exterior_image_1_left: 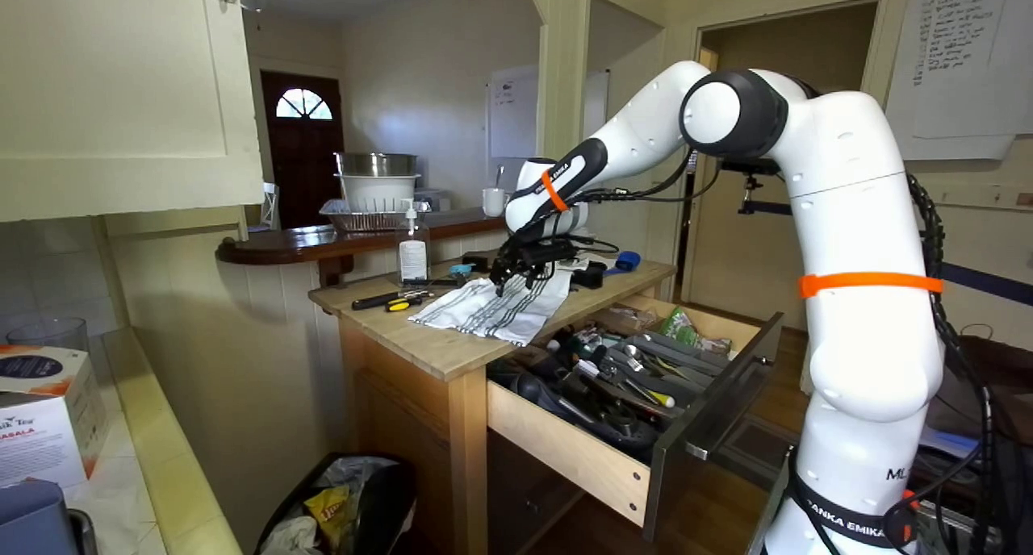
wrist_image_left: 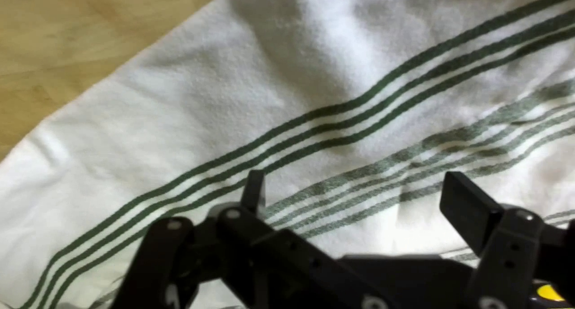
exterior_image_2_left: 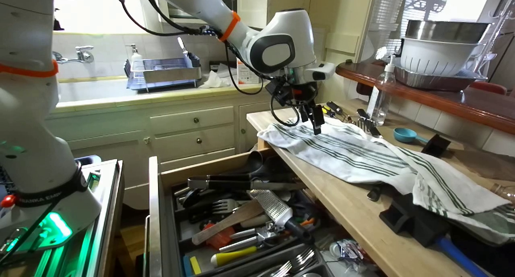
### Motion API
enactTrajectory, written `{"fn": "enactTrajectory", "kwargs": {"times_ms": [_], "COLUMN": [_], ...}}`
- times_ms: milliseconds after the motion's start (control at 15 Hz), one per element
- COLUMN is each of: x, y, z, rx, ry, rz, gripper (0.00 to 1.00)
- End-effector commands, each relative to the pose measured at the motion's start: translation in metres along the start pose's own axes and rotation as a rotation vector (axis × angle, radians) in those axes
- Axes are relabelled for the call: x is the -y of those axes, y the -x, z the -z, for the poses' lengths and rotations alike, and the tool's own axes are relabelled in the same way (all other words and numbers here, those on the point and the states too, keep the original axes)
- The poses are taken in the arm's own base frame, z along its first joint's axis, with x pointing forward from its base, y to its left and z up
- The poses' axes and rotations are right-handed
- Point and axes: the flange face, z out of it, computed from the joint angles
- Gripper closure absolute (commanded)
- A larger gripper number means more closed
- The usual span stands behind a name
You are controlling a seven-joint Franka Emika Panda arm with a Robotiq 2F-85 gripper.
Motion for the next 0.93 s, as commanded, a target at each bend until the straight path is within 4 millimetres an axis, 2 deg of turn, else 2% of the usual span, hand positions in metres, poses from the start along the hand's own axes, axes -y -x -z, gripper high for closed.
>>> {"fn": "enactTrajectory", "kwargs": {"times_ms": [0, 400, 667, 867], "x": [0.023, 0.044, 0.078, 0.093], "y": [0.010, 0.021, 0.038, 0.054], "z": [0.007, 0.009, 0.011, 0.008], "rx": [0.029, 0.059, 0.116, 0.152], "ry": [0.022, 0.157, 0.091, 0.081], "rz": [0.032, 0.056, 0.124, 0.139], "gripper": [0.00, 0.00, 0.00, 0.00]}}
